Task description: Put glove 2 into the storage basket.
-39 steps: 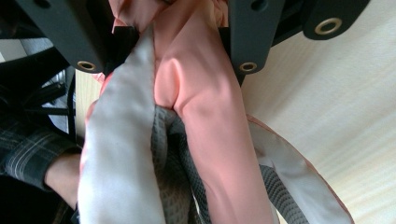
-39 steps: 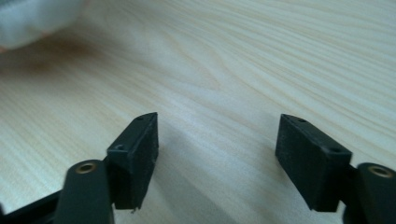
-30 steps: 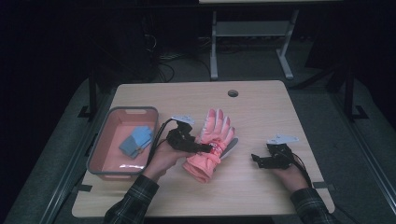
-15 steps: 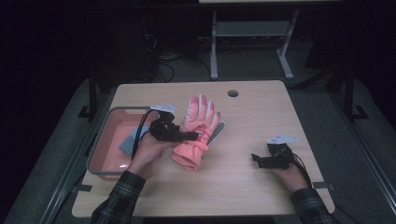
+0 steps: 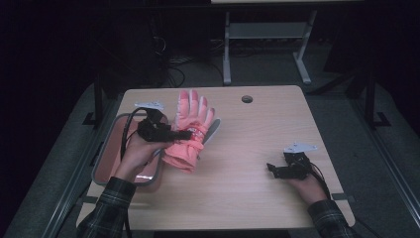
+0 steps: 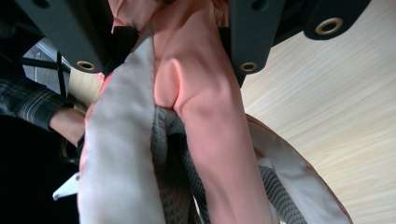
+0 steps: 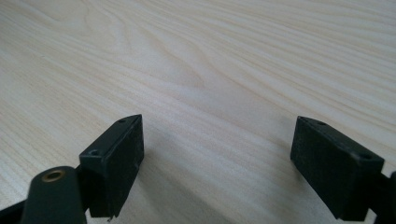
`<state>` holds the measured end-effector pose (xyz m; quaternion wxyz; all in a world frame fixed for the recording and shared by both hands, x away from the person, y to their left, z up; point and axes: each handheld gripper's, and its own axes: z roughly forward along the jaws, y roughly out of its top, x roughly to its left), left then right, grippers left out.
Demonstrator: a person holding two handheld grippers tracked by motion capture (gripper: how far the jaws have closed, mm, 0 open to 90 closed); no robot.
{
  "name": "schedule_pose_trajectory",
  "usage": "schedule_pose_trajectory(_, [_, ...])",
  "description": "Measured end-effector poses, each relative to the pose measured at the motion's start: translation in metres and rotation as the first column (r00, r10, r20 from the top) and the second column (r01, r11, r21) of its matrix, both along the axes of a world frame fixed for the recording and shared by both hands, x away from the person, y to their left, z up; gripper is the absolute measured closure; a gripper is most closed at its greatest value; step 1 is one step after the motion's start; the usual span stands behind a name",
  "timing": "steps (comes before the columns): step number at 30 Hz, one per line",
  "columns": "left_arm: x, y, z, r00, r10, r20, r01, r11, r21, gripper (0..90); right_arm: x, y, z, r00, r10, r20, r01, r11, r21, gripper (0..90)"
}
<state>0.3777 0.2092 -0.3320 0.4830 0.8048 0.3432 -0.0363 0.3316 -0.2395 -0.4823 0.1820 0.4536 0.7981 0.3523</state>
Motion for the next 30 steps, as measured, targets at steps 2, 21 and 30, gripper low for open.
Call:
schedule_pose_trajectory(2, [0.0, 0.009, 0.005, 0.9999, 0.016, 0.001, -0.016, 0.9999, 0.004, 61.6, 0.0, 0.0, 0.0, 1.0, -0.002, -0.004, 0.002, 1.0, 0.002, 17.2])
schedule_pose_trajectory(21, [-0.006, 0.105, 0.023, 0.9804, 0.196, -0.018, -0.195, 0.979, 0.06, 61.4, 0.0, 0.0, 0.0, 0.9998, -0.019, -0.002, 0.019, 1.0, -0.001, 16.1])
schedule_pose_trajectory(30, [-0.007, 0.14, 0.011, 0.9579, 0.283, -0.047, -0.278, 0.9556, 0.099, 61.3, 0.001, -0.001, 0.0, 0.9998, -0.017, 0.002, 0.017, 1.0, -0.002, 16.1])
